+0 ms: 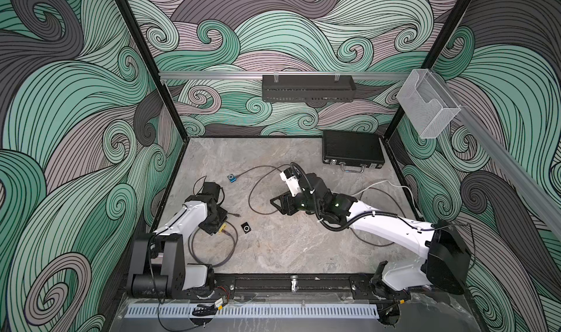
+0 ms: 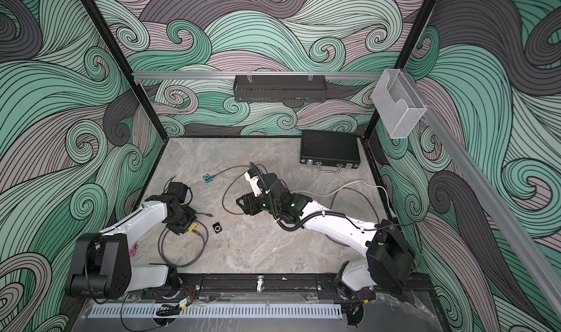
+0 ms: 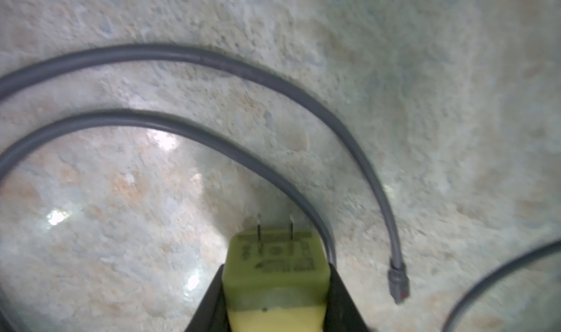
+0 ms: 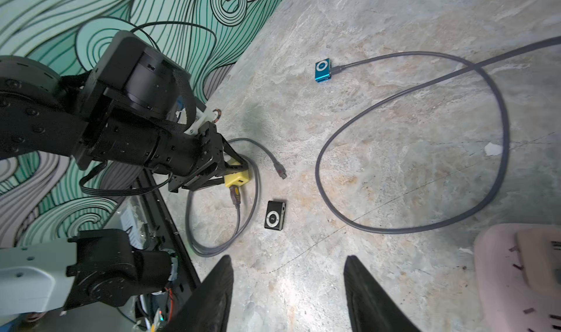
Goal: Charge mp3
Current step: Pick up the plug from the center of the board.
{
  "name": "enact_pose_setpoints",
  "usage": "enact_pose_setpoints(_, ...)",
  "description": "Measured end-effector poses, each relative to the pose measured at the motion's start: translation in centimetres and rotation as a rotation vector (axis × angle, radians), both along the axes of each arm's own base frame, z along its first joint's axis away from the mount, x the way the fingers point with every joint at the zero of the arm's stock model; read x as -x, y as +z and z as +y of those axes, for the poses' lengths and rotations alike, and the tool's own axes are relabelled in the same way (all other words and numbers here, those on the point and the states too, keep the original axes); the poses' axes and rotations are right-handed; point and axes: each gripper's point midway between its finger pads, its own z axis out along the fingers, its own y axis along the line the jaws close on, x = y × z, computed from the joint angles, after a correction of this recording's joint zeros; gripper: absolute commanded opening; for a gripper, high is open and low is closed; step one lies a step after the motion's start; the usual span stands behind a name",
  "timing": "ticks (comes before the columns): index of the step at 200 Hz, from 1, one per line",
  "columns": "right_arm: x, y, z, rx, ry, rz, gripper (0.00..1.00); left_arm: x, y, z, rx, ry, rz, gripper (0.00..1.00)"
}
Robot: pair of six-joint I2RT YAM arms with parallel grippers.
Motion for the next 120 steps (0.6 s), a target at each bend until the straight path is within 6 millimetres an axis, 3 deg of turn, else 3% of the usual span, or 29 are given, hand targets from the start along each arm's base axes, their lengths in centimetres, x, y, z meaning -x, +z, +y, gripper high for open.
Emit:
enact_pose_setpoints(33, 0.7, -0.6, 0.6, -0.099, 0.000, 0.069, 0.64, -1.9, 6.2, -1.9, 0.112, -0.032, -0.207, 0.21)
enact_pose_setpoints(56, 0.5, 0.6, 2.0, -0.185, 0.013, 0.076, 0.64, -2.9, 11.0, -3.2, 0.189, -0.057, -0.382, 0.19)
enact_pose_setpoints(74, 0.3, 1.7, 3.3, -0.224, 0.030, 0.070, 0.65, -3.3, 13.0, -4.2, 0.235, -0.088, -0.470, 0.18)
enact_pose_setpoints(120, 0.2, 7.8, 6.6, -0.320, 0.103, -0.035, 0.64, -4.7, 17.8, -5.6, 0.241, -0.205, -0.638, 0.18)
